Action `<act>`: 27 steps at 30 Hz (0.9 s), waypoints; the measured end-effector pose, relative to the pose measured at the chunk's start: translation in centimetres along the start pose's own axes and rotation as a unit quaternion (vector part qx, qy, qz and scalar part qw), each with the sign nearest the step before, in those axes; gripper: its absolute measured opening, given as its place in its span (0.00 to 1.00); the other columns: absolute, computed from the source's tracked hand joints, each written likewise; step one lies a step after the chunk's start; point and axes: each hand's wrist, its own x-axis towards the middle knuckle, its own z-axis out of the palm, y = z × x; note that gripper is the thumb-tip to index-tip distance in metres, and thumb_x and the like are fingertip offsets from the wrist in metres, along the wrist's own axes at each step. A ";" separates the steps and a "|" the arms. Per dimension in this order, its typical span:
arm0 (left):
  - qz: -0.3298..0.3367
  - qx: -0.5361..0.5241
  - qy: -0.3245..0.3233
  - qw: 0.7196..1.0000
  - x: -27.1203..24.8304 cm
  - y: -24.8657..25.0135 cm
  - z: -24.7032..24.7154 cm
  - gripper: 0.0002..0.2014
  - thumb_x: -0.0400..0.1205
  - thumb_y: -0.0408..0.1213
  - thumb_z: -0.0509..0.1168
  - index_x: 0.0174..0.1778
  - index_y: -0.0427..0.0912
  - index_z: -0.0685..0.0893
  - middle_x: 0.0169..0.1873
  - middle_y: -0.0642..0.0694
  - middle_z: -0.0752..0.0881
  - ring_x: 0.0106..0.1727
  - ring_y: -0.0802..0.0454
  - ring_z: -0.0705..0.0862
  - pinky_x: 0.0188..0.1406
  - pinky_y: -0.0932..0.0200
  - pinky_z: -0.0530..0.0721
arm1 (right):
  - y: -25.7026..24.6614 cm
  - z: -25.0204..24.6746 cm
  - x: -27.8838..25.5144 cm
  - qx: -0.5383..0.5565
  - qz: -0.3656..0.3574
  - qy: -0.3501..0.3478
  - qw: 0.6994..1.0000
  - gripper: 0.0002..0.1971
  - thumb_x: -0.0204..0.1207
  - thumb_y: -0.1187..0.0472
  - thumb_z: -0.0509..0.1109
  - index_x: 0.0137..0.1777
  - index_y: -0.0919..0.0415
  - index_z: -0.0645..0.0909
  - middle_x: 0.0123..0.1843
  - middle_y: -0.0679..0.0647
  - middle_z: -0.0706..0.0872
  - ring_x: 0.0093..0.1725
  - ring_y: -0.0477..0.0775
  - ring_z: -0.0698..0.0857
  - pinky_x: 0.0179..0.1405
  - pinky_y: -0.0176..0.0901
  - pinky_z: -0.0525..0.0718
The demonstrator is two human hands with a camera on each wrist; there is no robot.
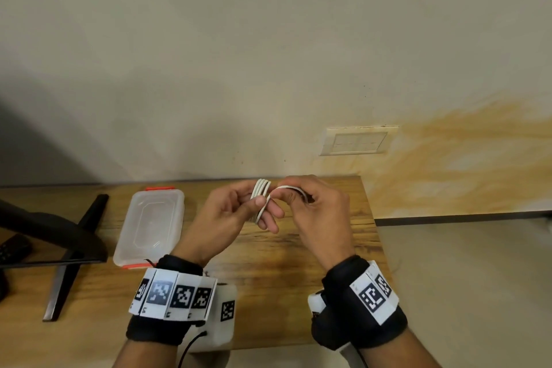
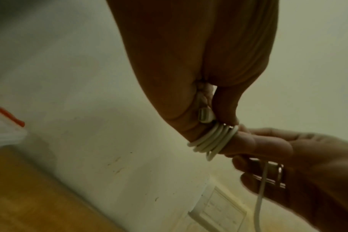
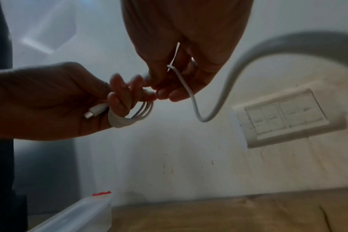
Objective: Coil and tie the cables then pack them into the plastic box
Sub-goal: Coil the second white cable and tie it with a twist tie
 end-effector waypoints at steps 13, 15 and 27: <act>-0.065 -0.057 -0.057 0.995 -0.4 -0.1 -0.5 0.08 0.84 0.23 0.63 0.56 0.23 0.81 0.39 0.32 0.91 0.38 0.37 0.91 0.40 0.55 0.88 | 0.3 0.8 1.0 0.197 0.166 -0.082 0.963 0.03 0.74 0.67 0.79 0.44 0.60 0.93 0.41 0.51 0.95 0.43 0.46 0.93 0.45 0.37 0.89; -0.055 -0.071 -0.061 0.994 -0.4 -0.2 -0.5 0.07 0.84 0.24 0.63 0.55 0.25 0.82 0.39 0.32 0.90 0.37 0.38 0.90 0.41 0.53 0.88 | 0.2 0.7 1.2 0.227 0.188 -0.081 0.952 0.03 0.73 0.67 0.79 0.45 0.60 0.93 0.40 0.51 0.95 0.42 0.45 0.93 0.44 0.36 0.88; 0.006 -0.223 0.040 0.974 0.2 0.1 0.5 0.18 0.87 0.25 0.57 0.73 0.26 0.76 0.59 0.29 0.87 0.33 0.53 0.79 0.34 0.59 0.84 | -1.4 2.5 -0.1 0.148 0.206 -0.152 0.955 0.11 0.89 0.59 0.61 0.55 0.44 0.84 0.33 0.48 0.88 0.26 0.42 0.81 0.23 0.40 0.81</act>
